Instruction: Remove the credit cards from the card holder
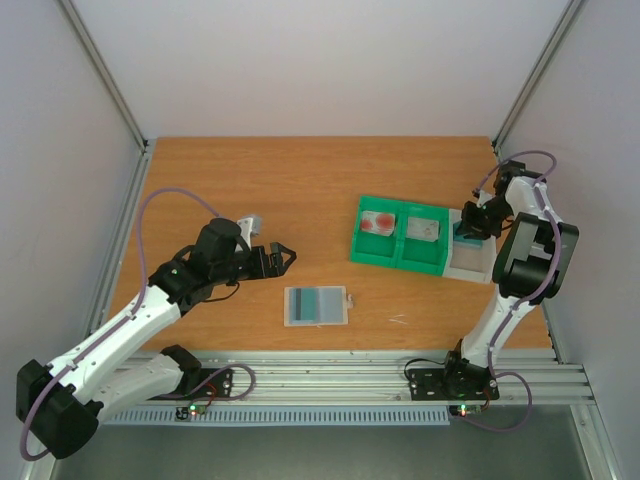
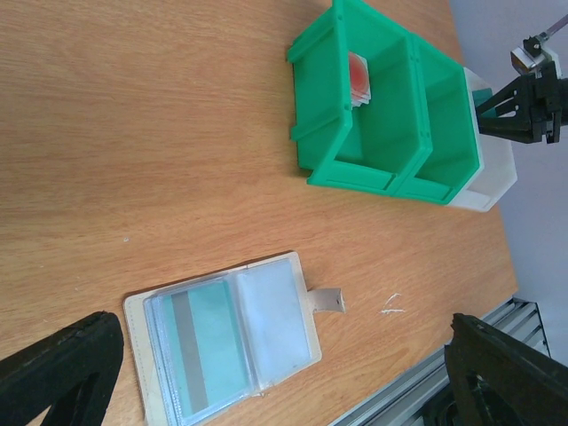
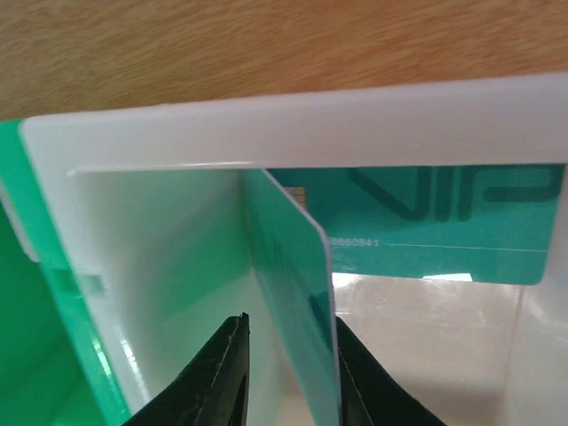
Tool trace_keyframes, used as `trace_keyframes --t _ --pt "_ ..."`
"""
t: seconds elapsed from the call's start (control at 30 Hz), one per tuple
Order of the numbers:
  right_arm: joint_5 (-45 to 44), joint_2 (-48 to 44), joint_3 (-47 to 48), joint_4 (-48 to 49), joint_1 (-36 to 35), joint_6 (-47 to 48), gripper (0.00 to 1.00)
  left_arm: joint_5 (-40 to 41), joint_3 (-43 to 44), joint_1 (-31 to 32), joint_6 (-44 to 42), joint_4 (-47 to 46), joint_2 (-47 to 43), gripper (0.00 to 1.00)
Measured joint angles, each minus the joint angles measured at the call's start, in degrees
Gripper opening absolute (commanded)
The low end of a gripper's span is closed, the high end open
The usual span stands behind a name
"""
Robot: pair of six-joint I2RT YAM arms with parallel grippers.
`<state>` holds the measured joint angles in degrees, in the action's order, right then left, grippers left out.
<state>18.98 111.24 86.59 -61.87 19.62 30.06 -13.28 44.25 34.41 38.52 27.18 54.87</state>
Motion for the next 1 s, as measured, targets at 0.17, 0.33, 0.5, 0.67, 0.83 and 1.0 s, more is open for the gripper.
trace_keyframes --t 0.17,0.33,0.5,0.67,0.83,1.0 --pt "-2.5 0.5 0.1 0.2 0.0 -0.2 0.28 -0.2 0.0 0.0 0.0 0.0 0.3 0.99" --pt "-3.4 1.3 1.7 -0.1 0.0 -0.6 0.29 -0.2 0.0 0.0 0.0 0.0 0.3 0.99" --pt "-5.4 1.4 2.4 -0.5 0.0 -0.9 0.3 -0.2 0.0 0.0 0.0 -0.1 0.3 0.99" --pt "-7.8 1.4 2.8 -1.1 0.0 -2.0 0.3 -0.2 0.0 0.0 0.0 0.0 0.2 0.99" --pt "-10.4 1.4 4.2 -1.4 0.0 -3.9 0.31 -0.2 0.0 0.0 0.2 0.0 0.2 1.0" --pt "-11.7 0.8 4.6 -1.5 -0.2 -5.9 0.31 -0.2 -0.1 0.0 0.3 0.0 0.2 0.99"
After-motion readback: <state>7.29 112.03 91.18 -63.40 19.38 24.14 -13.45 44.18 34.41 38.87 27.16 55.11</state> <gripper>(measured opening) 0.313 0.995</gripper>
